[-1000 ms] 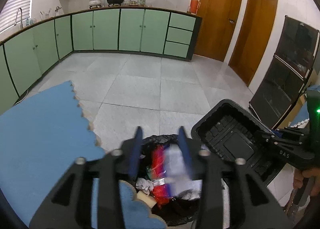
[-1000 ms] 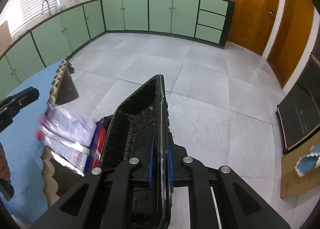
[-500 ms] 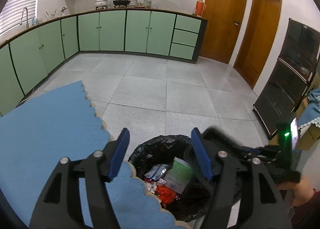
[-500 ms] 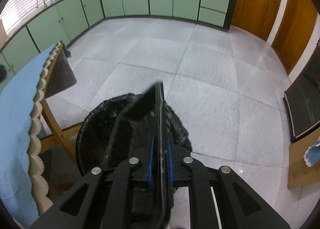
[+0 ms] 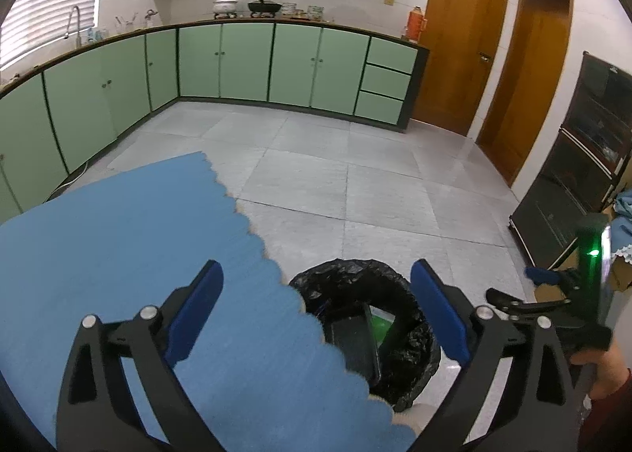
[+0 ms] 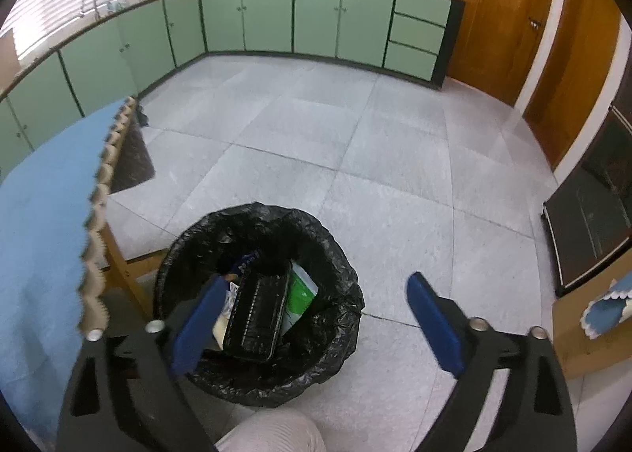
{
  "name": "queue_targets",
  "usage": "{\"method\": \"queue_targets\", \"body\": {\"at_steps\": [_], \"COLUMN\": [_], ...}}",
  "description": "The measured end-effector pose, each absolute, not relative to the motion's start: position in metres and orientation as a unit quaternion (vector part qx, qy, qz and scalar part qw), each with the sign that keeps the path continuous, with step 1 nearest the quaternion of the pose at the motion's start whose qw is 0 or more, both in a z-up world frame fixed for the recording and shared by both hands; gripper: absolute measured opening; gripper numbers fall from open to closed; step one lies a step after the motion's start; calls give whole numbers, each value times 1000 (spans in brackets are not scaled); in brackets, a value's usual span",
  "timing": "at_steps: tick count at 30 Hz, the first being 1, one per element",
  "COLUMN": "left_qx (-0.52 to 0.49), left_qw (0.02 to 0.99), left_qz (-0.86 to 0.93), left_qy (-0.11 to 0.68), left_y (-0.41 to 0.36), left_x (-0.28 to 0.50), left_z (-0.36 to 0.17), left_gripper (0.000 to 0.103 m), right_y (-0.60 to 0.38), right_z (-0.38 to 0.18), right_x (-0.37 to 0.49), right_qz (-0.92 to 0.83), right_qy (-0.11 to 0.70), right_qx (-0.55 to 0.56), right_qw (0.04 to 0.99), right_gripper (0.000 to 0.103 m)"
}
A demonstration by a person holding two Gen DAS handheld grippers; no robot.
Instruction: Collect trash
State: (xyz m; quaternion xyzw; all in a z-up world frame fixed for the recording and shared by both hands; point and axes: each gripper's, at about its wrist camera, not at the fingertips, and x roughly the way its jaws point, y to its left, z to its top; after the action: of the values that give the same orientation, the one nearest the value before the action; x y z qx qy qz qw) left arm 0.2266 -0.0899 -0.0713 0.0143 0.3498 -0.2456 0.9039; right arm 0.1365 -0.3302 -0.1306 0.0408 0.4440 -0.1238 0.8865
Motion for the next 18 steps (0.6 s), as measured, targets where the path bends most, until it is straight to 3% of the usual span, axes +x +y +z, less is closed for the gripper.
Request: {"method": "queue_targets", "body": {"at_steps": [18], "left_qx": [1], "left_qw": [924], "left_qz": [-206], "left_qy": [322], "left_y": [-39], "left_x": [130], "left_z": [-42], "left_gripper": [96], "right_y": [-264], "right_z": [-48], "right_x": [46], "right_qz": [-60], "right_qy": [367], "right_qx": [71], "right_qw": [926], "right_gripper": [97]}}
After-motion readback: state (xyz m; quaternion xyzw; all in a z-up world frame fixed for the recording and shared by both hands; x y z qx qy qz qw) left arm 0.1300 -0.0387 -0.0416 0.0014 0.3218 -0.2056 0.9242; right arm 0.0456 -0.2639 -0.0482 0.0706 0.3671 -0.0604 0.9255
